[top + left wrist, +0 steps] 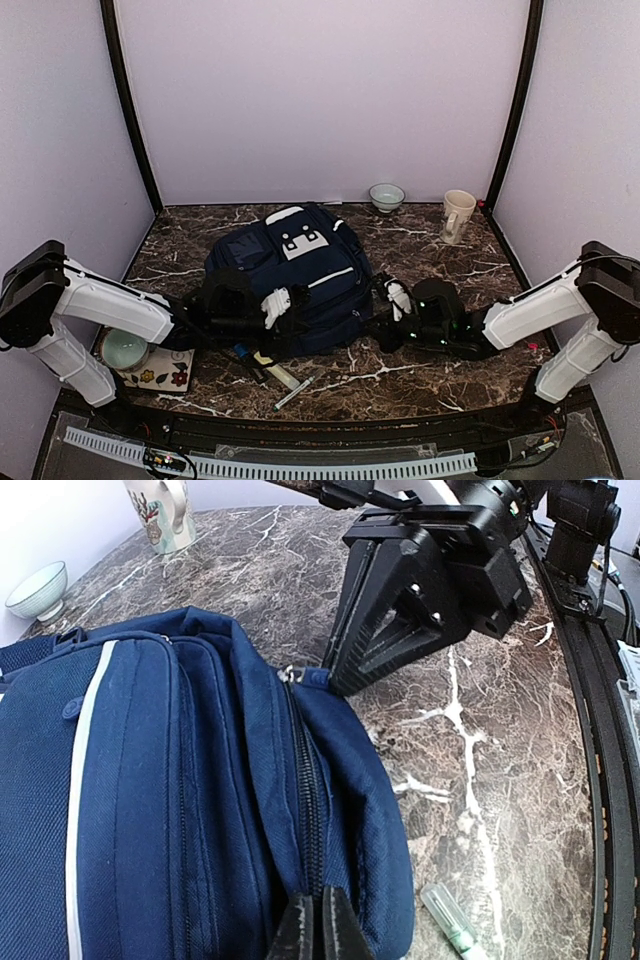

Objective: Pack the student bag
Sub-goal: Zip the student bag into the largest pocket of the bag.

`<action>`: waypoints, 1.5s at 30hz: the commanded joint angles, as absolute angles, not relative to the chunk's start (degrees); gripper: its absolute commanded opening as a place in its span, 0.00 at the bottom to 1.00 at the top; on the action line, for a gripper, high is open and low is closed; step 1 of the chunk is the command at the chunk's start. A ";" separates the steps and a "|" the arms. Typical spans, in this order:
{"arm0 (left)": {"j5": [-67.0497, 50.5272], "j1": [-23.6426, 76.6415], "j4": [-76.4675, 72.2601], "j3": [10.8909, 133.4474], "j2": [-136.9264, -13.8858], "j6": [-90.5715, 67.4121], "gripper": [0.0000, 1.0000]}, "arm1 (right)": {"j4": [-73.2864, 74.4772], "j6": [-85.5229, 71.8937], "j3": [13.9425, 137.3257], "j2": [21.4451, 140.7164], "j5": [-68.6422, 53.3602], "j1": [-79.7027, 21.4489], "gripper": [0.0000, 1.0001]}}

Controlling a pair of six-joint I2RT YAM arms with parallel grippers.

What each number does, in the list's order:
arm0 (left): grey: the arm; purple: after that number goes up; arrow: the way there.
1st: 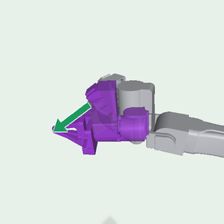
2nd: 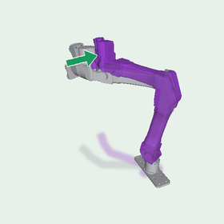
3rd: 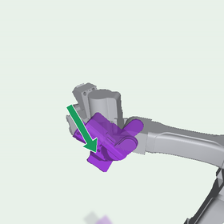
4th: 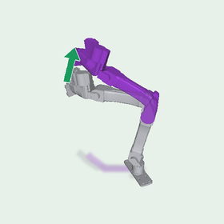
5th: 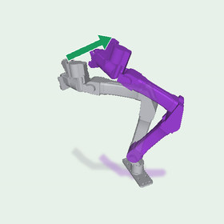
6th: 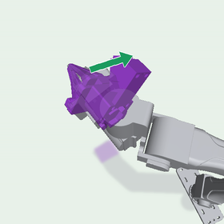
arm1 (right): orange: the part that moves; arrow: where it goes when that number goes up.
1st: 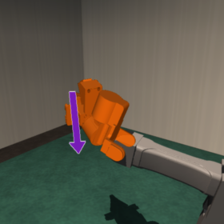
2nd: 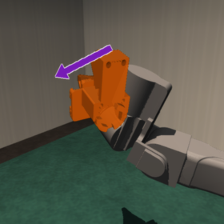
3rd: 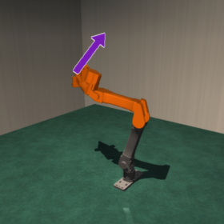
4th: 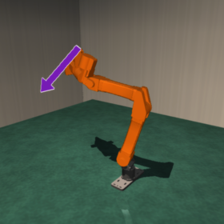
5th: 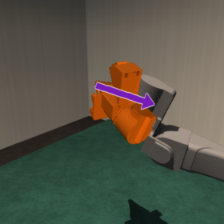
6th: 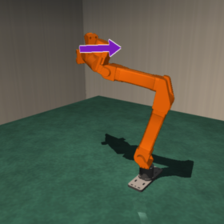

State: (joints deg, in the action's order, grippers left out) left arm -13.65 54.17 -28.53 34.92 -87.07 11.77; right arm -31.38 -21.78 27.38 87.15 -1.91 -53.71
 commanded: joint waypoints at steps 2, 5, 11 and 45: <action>-13.89 54.49 -29.04 33.94 -83.41 10.14 0.00 | -28.45 -29.68 24.22 85.52 0.49 -49.44 0.00; -13.96 54.49 -29.09 33.85 -83.24 9.81 0.00 | -30.44 -30.74 23.09 86.21 0.14 -47.69 0.00; -13.40 54.49 -28.64 33.85 -83.52 9.03 0.00 | -34.04 -28.66 22.57 86.33 -6.72 -47.59 0.00; -1.66 50.62 -31.84 33.49 -88.40 5.78 0.00 | -28.24 -29.90 26.15 82.18 8.41 -74.62 0.00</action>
